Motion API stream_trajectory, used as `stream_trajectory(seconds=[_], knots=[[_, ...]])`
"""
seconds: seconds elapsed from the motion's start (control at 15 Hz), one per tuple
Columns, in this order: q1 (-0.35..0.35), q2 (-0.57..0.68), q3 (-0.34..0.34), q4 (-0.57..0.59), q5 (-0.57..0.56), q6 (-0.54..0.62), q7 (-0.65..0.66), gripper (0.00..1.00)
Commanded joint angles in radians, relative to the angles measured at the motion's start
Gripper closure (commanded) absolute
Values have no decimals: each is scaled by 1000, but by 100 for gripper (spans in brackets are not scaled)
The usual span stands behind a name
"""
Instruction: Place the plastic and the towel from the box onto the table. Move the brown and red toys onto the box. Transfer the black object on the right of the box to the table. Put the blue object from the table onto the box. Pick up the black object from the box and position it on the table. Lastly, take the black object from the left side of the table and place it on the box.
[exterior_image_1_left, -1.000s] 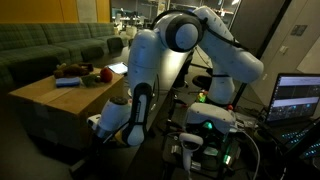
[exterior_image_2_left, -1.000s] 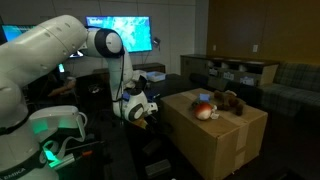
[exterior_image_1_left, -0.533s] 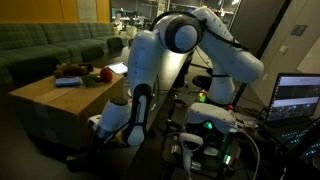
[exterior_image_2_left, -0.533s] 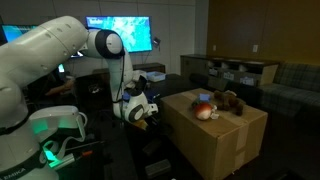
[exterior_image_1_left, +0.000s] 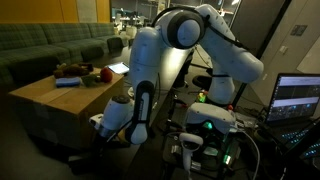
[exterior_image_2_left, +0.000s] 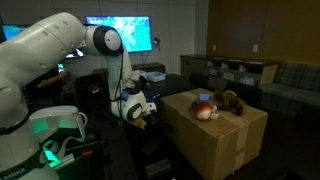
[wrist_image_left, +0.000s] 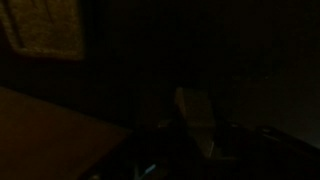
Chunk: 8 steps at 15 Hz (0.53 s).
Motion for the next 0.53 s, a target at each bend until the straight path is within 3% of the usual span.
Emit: stream_trajectory(seconds=[0.0, 0.47], knots=[[-10, -150, 17, -159, -25, -10, -39, 93], [30, -420, -2, -406, -1, -6, -52, 93]])
